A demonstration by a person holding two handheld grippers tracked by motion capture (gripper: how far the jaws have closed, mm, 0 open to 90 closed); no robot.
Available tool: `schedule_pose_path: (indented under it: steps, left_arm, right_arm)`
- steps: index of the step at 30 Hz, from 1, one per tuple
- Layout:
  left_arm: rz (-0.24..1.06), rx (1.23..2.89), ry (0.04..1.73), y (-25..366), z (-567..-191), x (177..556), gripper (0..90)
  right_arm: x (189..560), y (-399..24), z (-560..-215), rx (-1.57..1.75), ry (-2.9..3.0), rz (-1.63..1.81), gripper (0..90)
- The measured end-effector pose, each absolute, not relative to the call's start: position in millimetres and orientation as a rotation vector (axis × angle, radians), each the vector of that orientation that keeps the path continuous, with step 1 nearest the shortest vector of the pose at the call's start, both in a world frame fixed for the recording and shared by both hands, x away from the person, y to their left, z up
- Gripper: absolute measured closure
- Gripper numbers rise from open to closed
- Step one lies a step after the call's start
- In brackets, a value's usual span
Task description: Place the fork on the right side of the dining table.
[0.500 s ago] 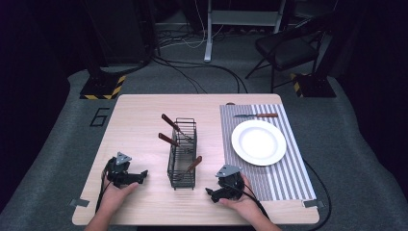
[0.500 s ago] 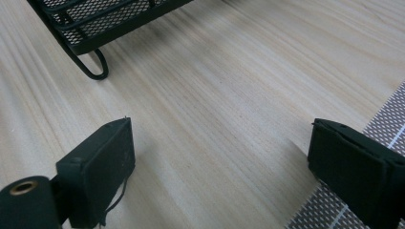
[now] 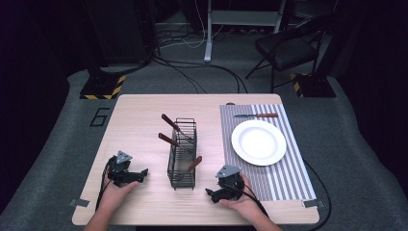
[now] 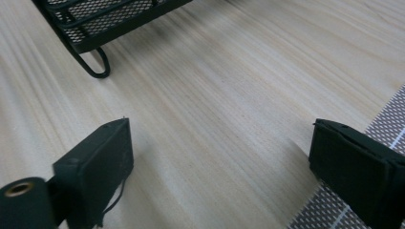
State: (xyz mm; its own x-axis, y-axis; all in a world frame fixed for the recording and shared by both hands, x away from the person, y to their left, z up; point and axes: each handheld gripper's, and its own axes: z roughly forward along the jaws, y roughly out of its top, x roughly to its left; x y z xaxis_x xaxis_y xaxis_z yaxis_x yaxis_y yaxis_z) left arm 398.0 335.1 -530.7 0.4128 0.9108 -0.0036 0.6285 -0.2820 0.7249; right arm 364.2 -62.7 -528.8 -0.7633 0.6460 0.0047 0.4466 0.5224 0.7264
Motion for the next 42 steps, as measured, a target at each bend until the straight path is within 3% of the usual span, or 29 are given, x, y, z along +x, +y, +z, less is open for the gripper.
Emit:
schedule_pose_path:
  steps: [14, 23, 32, 42]
  left_arm:
    - [0.552, 2.018, 1.302, 335.2, -530.6, 398.0, 1.7]
    - [0.547, 2.023, 1.303, 335.5, -530.2, 397.9, 1.8]
    - [0.549, 2.023, 1.303, 335.5, -530.2, 397.9, 1.8]
    - [0.550, 2.023, 1.303, 335.4, -530.2, 397.9, 1.7]
  right_arm:
    - [361.0, -64.8, -528.2, 0.927, 2.474, 1.094, 16.8]
    - [362.5, -68.2, -523.9, 0.958, 2.478, 1.102, 31.1]
    - [362.2, -73.5, -504.0, 0.965, 2.541, 1.167, 41.4]
    - [352.4, -82.6, -458.3, 0.873, 2.452, 1.248, 49.4]
